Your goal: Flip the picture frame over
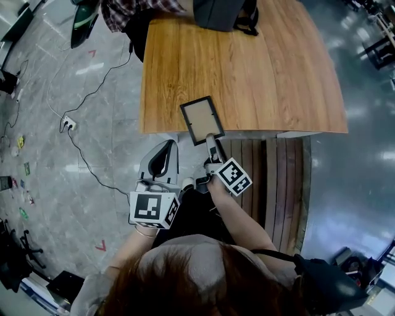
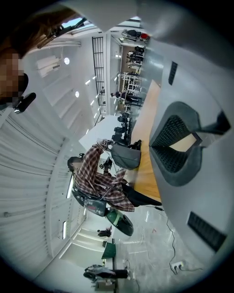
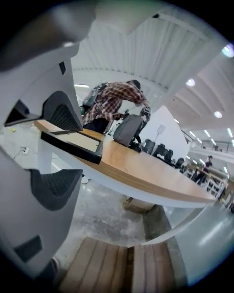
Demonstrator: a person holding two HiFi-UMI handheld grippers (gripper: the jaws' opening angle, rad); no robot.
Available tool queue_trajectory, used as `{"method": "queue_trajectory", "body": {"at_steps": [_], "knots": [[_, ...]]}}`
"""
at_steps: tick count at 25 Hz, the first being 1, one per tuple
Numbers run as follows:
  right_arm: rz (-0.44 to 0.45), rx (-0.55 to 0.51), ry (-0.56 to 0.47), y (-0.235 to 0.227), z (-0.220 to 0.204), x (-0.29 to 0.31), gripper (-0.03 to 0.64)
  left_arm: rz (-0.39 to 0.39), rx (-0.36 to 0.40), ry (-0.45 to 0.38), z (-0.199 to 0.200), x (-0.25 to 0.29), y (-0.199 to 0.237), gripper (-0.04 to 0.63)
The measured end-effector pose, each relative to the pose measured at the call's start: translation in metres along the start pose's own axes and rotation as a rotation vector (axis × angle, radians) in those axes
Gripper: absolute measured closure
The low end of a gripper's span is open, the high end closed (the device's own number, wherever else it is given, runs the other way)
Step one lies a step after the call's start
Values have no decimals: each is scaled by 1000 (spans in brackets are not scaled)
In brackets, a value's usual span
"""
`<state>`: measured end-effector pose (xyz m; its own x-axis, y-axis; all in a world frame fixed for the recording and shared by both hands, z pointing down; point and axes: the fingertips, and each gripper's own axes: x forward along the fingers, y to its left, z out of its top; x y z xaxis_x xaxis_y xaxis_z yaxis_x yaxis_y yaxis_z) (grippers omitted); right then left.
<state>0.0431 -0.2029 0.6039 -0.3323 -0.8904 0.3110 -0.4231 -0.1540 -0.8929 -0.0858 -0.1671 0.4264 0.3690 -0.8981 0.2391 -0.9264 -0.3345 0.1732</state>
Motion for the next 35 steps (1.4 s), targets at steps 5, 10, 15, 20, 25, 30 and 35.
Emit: {"method": "queue_trajectory", "body": {"at_steps": [5, 10, 15, 20, 25, 30, 35], "knots": [[106, -294, -30, 45, 41, -62, 368, 21, -18, -20, 7, 2, 7, 589], [252, -697, -145, 151, 91, -91, 371, -20, -32, -106, 42, 8, -14, 589], [295, -956, -190, 223, 102, -94, 543, -40, -31, -199, 82, 15, -36, 589], [324, -1035, -207, 266, 100, -92, 601, -22, -21, -255, 108, 12, -43, 589], [334, -1041, -151, 273, 88, -91, 601, -12, -13, -283, 120, 3, -50, 589], [333, -1097, -166, 282, 86, -94, 601, -7, -3, -295, 125, -1, -56, 589], [348, -1116, -169, 286, 80, -96, 601, -8, 3, -298, 125, -3, -58, 589]]}}
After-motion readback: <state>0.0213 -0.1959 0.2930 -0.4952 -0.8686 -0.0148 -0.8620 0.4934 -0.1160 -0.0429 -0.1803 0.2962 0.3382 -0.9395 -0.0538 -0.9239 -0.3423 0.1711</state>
